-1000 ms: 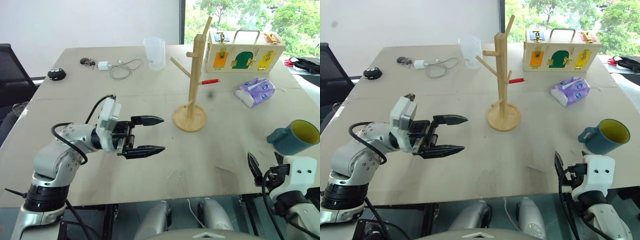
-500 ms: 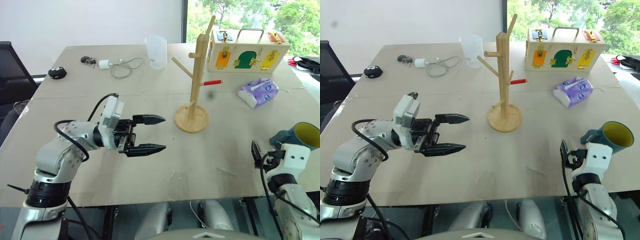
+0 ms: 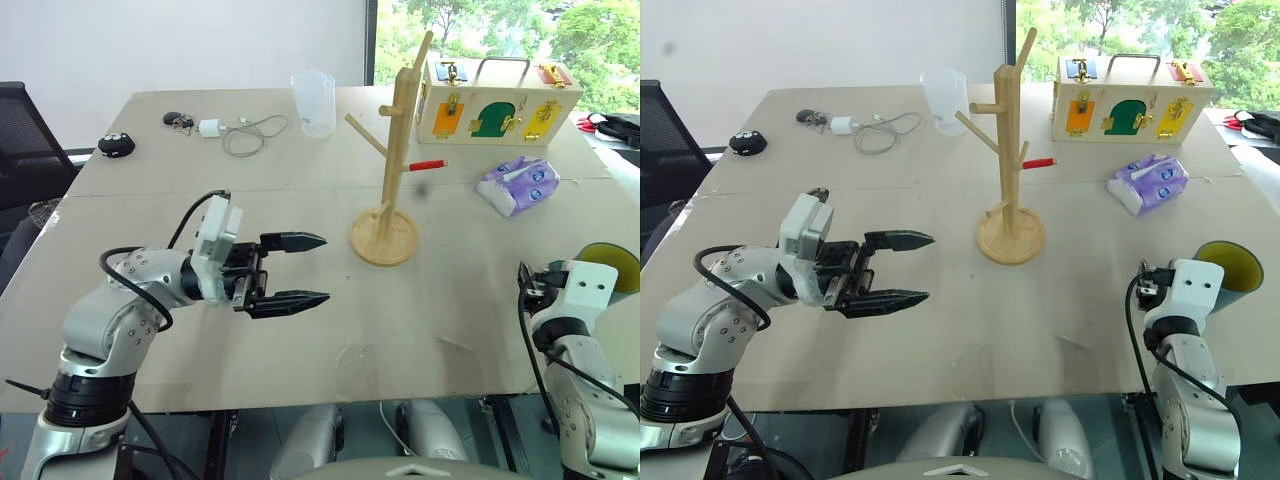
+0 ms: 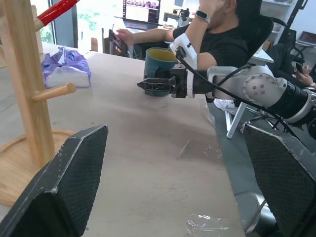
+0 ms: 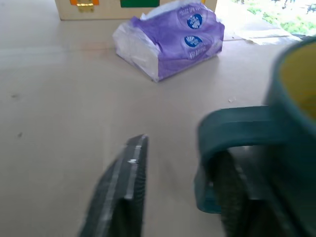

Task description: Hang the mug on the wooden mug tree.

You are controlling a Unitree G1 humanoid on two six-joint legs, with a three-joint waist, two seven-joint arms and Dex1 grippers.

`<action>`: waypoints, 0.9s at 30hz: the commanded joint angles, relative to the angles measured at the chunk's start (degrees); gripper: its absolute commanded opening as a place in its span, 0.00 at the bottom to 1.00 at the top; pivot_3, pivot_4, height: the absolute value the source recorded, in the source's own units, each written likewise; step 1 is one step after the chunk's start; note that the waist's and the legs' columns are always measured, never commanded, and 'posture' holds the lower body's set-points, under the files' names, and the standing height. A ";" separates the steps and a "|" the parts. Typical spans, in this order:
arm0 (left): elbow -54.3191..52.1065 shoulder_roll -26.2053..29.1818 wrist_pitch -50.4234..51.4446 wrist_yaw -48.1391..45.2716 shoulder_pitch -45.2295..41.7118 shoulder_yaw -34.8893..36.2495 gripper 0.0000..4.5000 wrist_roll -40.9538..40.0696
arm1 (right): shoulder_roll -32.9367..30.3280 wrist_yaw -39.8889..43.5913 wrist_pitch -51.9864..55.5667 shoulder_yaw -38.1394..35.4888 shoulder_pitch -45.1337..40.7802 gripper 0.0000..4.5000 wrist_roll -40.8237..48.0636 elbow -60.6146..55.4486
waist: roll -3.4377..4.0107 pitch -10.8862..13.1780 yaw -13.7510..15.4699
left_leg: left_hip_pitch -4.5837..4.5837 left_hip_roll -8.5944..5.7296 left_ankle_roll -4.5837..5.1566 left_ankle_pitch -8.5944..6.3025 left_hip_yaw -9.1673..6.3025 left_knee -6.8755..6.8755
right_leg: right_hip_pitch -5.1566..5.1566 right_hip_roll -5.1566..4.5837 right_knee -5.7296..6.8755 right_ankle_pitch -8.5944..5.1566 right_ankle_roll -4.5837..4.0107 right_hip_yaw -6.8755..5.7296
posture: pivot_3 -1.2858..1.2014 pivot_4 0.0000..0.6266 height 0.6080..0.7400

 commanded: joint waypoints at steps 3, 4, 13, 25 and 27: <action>-2.09 0.82 0.02 0.51 -0.01 1.92 1.00 -0.85 | -0.60 -0.60 1.23 -0.67 1.20 0.00 -0.97 -3.85 | -0.06 -0.04 -0.05 | 0.01 0.00 0.00 0.00 0.01 0.00 | 0.00 0.04 0.00 0.00 0.00 -0.01 | 0.52 0.24 1.00; -2.07 0.76 0.04 0.54 0.01 1.93 1.00 -0.83 | -1.15 0.04 1.32 -0.93 1.48 0.00 -0.80 -4.42 | -0.03 -0.02 -0.05 | 0.01 0.02 0.00 0.00 0.01 0.00 | 0.00 0.04 -0.01 0.00 0.00 -0.01 | 0.52 0.24 1.00; -1.68 -0.23 0.18 1.66 0.26 2.58 1.00 -1.38 | -21.52 25.33 10.20 -5.66 -7.12 0.00 23.90 -10.12 | 0.02 0.07 -0.35 | 0.01 0.09 0.04 -0.03 0.10 0.03 | 0.07 0.03 -0.01 0.01 0.01 0.00 | 0.52 0.24 1.00; -7.33 -1.06 -0.19 6.52 5.65 6.45 1.00 -2.48 | -40.75 39.94 22.21 -2.72 -39.69 0.00 45.49 2.92 | -0.17 0.29 0.07 | -0.80 0.16 0.15 -0.11 -0.04 0.23 | -0.41 -0.16 -0.30 0.07 -0.04 -0.13 | 0.52 0.24 1.00; -8.28 -1.07 -0.18 7.48 6.74 7.00 1.00 -2.91 | -40.98 40.52 22.36 -0.76 -41.85 0.00 45.24 3.77 | -0.17 0.29 0.10 | -1.02 0.16 0.14 -0.10 -0.04 0.30 | -0.63 -0.19 -0.26 0.09 -0.07 -0.17 | 0.52 0.24 1.00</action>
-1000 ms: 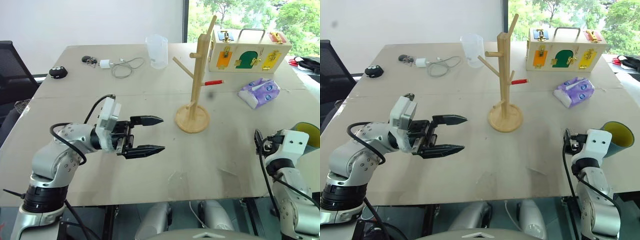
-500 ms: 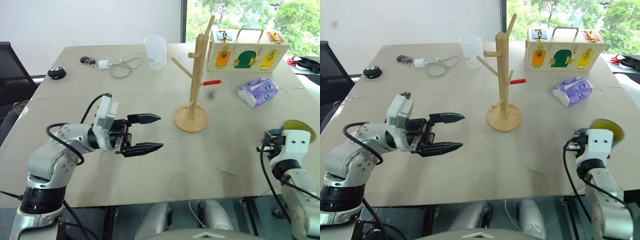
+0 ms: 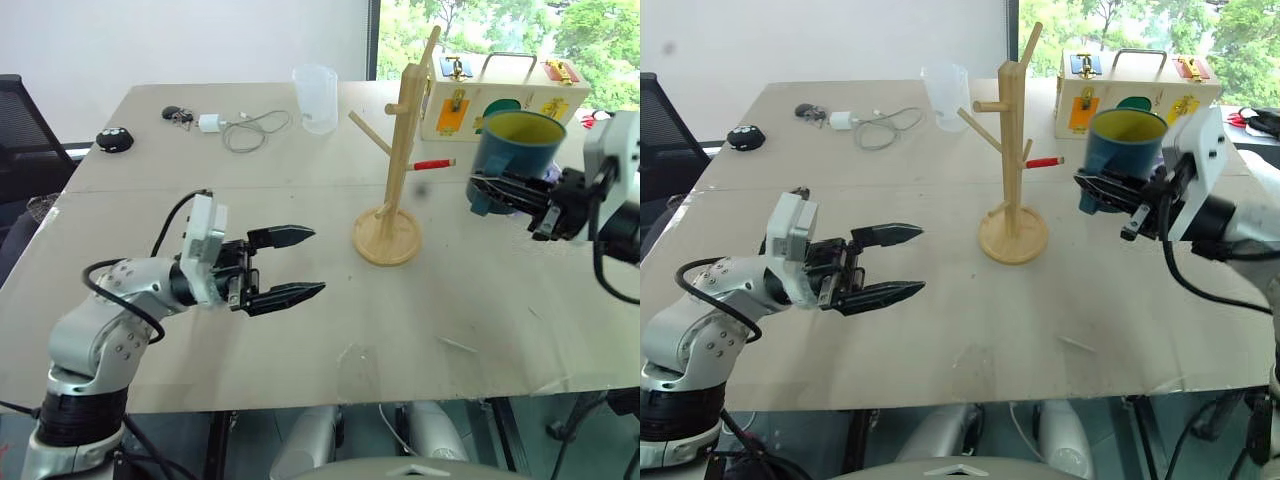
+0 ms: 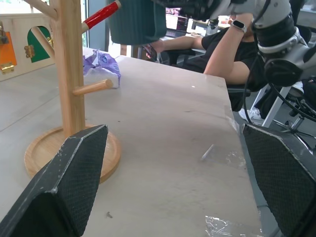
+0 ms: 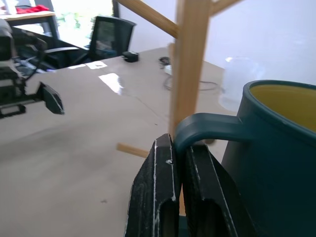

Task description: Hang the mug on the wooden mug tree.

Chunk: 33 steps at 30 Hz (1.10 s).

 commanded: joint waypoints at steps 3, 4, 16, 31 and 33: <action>-3.86 0.19 -0.32 2.14 1.56 2.54 1.00 -1.94 | -0.74 2.21 -0.28 4.02 -3.71 0.00 -0.07 1.20 | 0.00 0.00 0.11 | -0.07 0.00 0.00 0.00 0.02 0.03 | -0.09 -0.02 0.05 0.02 -0.02 0.00 | 0.52 0.24 1.00; -4.06 0.20 -0.34 2.41 1.74 2.58 1.00 -2.04 | -0.52 2.27 -0.33 4.91 -4.13 0.00 -0.49 1.59 | 0.00 0.00 0.10 | -0.07 -0.01 0.00 0.01 0.03 0.03 | -0.09 -0.03 0.06 0.02 -0.03 0.01 | 0.52 0.24 1.00; -5.49 0.38 -0.44 4.35 3.11 3.02 1.00 -2.62 | 2.85 2.55 -3.23 10.87 -8.08 0.00 -6.39 4.94 | 0.00 0.00 0.02 | -0.07 -0.01 -0.01 0.00 0.07 0.03 | -0.13 -0.01 0.08 0.03 -0.04 0.01 | 0.52 0.24 1.00; -6.43 0.19 -0.93 5.60 4.66 3.15 1.00 -2.76 | 3.98 3.16 -1.49 14.87 -11.08 0.52 -9.73 4.44 | 0.00 0.00 -0.04 | -0.06 -0.01 -0.01 0.01 0.09 0.03 | -0.14 0.00 0.10 0.04 -0.05 0.01 | 0.52 0.24 1.00; -6.44 0.13 -1.02 5.72 4.78 3.10 1.00 -2.79 | 3.57 3.12 -1.41 14.93 -11.40 0.70 -10.23 4.22 | 0.00 0.00 -0.06 | -0.05 -0.01 -0.01 0.01 0.10 0.03 | -0.14 0.00 0.11 0.04 -0.05 0.01 | 0.52 0.24 1.00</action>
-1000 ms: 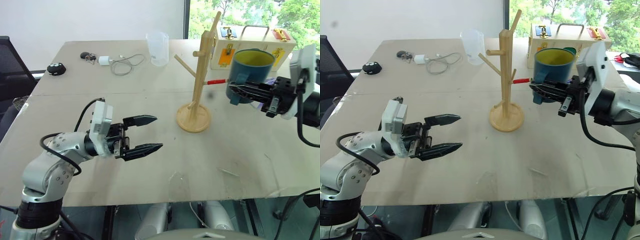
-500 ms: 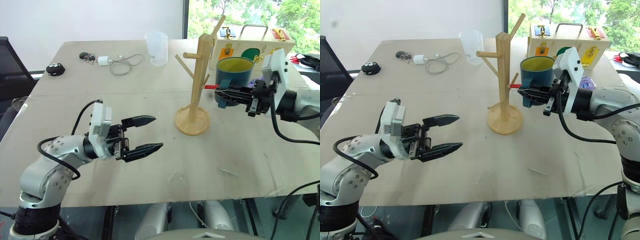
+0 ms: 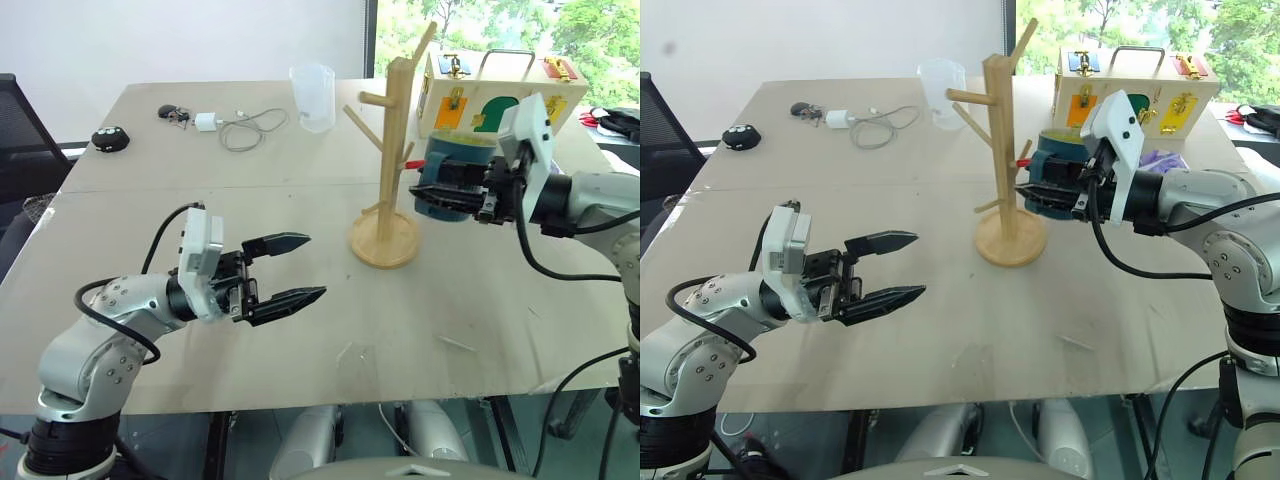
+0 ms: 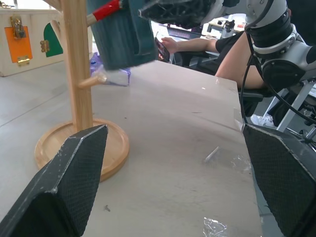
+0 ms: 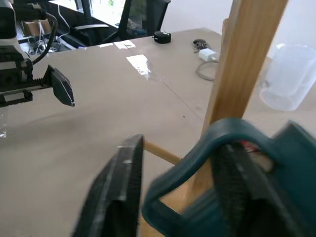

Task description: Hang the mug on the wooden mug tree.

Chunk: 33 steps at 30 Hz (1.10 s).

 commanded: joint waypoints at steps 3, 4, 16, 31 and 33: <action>-2.33 -0.07 -1.06 0.41 0.30 1.44 1.00 -0.91 | -1.97 1.26 -0.27 -1.06 -2.07 0.70 -0.82 -2.19 | 0.00 0.00 0.06 | 0.00 0.00 0.00 0.00 -0.01 0.00 | 0.00 0.00 0.00 0.00 0.00 0.00 | 0.52 0.24 1.00; -2.28 -0.17 -1.13 0.46 0.25 1.31 1.00 -0.87 | -2.26 1.54 -0.34 -1.17 -2.13 0.70 -0.90 -2.29 | 0.00 0.00 0.06 | -0.01 0.00 0.00 0.00 0.00 0.00 | 0.00 0.00 0.00 0.00 0.00 0.00 | 0.52 0.24 1.00; -1.73 -0.69 -1.49 0.72 0.30 1.07 1.00 -0.64 | -7.99 5.72 1.03 -6.88 0.45 0.70 2.77 -5.76 | 0.00 0.00 0.12 | -0.02 0.00 0.00 0.00 -0.01 0.00 | 0.00 -0.01 -0.03 0.00 0.00 0.00 | 0.52 0.24 1.00; -2.87 -0.45 -1.64 1.87 16.45 13.76 1.00 -2.16 | -3.78 10.47 -14.02 -35.22 51.14 0.70 -4.32 -9.90 | -0.05 -0.05 1.51 | 0.18 0.02 0.01 -0.01 0.14 0.02 | 0.11 0.03 0.11 0.00 0.00 0.10 | 0.52 0.24 1.00; -1.33 -0.68 -2.46 1.40 19.42 15.76 1.00 -0.63 | -3.36 12.96 -18.65 -36.17 56.38 0.70 -8.50 -6.94 | -0.05 -0.09 1.57 | 0.25 0.02 0.01 -0.01 0.19 0.02 | 0.17 0.04 0.12 0.00 0.01 0.09 | 0.52 0.24 1.00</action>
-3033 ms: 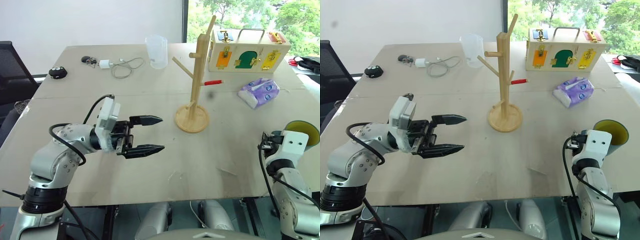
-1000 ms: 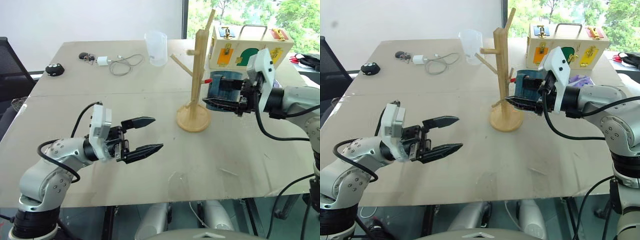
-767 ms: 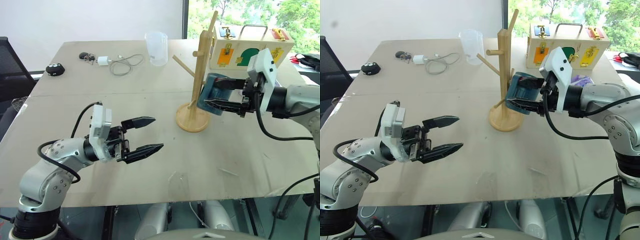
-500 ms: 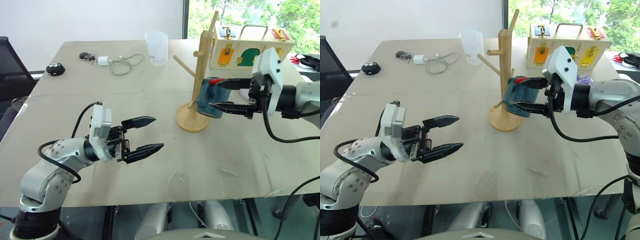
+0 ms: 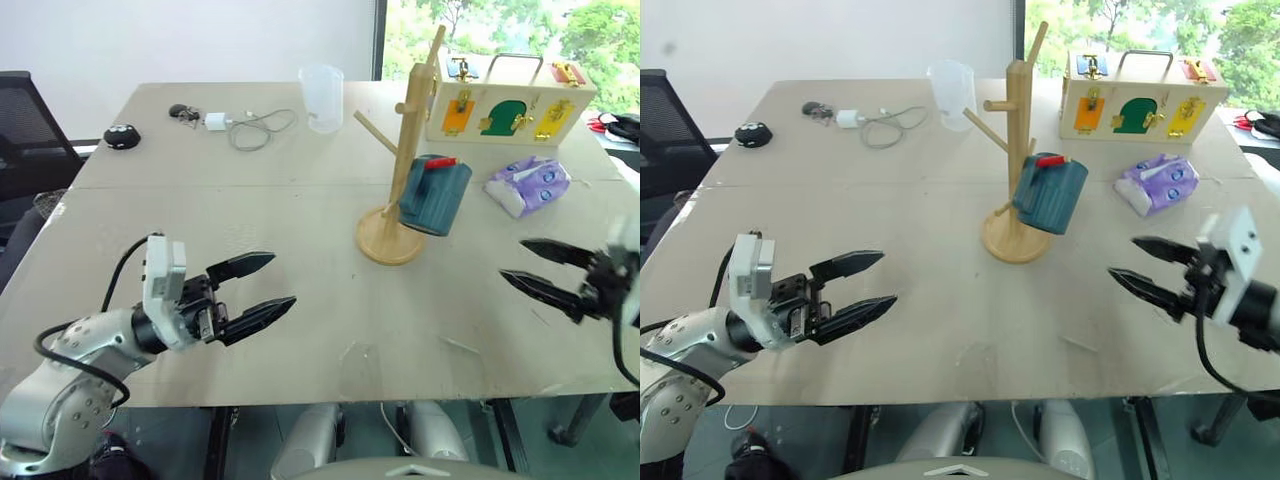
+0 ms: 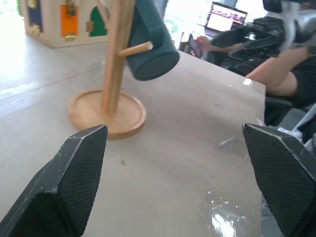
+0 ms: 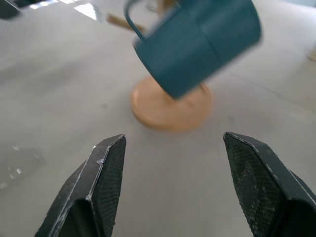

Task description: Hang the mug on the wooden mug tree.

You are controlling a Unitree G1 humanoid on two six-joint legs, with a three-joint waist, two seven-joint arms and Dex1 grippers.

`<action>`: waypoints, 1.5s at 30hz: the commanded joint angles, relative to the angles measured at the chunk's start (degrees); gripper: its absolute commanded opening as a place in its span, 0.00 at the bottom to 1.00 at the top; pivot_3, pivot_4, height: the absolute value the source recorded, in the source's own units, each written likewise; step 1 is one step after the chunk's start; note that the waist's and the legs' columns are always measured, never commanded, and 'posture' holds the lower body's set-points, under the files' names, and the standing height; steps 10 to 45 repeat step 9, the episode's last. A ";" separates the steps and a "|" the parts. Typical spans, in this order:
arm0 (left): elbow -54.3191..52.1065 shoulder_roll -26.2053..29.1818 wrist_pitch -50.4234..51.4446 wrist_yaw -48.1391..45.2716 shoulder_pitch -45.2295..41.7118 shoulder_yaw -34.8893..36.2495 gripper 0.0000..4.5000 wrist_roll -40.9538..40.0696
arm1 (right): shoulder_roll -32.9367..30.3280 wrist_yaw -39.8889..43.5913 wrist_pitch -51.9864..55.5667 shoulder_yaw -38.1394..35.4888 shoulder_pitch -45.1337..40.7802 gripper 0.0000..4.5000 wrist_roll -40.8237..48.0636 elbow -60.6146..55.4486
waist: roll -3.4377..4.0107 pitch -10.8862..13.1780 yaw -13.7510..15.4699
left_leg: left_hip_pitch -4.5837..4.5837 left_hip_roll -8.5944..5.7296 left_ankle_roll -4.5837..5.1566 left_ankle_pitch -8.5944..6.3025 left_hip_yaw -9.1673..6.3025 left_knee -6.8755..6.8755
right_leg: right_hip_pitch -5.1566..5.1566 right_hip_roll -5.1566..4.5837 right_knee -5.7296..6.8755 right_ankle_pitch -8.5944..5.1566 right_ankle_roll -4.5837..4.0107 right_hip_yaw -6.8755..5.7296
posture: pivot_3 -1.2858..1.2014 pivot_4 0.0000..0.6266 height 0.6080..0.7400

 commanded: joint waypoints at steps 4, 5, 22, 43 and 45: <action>3.79 -0.12 -3.27 -0.39 7.50 6.50 1.00 4.21 | 1.14 6.37 -14.45 -4.11 9.53 0.91 -9.43 9.30 | -0.03 -0.02 -0.05 | 0.06 0.02 0.00 -0.01 0.02 -0.01 | 0.09 0.02 -0.08 0.00 0.00 0.00 | 0.52 0.24 1.00; 4.37 -0.13 -3.30 0.03 7.93 6.58 1.00 4.84 | 1.14 6.41 -15.19 -3.80 9.30 0.99 -9.67 10.04 | -0.02 -0.03 -0.10 | 0.09 0.02 0.00 -0.01 0.05 -0.01 | 0.10 0.02 -0.07 0.00 0.00 0.02 | 0.52 0.24 1.00; 5.30 -0.53 -3.28 2.11 8.78 5.74 1.00 7.39 | 1.70 4.75 -15.24 -1.68 7.34 0.99 -9.42 10.66 | -0.02 -0.03 -0.12 | 0.15 0.06 0.01 -0.01 0.06 0.00 | 0.18 0.02 -0.09 0.00 -0.01 0.06 | 0.52 0.24 1.00; 5.30 -0.53 -3.28 2.11 8.78 5.74 1.00 7.39 | 1.70 4.75 -15.24 -1.68 7.34 0.99 -9.42 10.66 | -0.02 -0.03 -0.12 | 0.15 0.06 0.01 -0.01 0.06 0.00 | 0.18 0.02 -0.09 0.00 -0.01 0.06 | 0.52 0.24 1.00; 5.30 -0.53 -3.28 2.11 8.78 5.74 1.00 7.39 | 1.70 4.75 -15.24 -1.68 7.34 0.99 -9.42 10.66 | -0.02 -0.03 -0.12 | 0.15 0.06 0.01 -0.01 0.06 0.00 | 0.18 0.02 -0.09 0.00 -0.01 0.06 | 0.52 0.24 1.00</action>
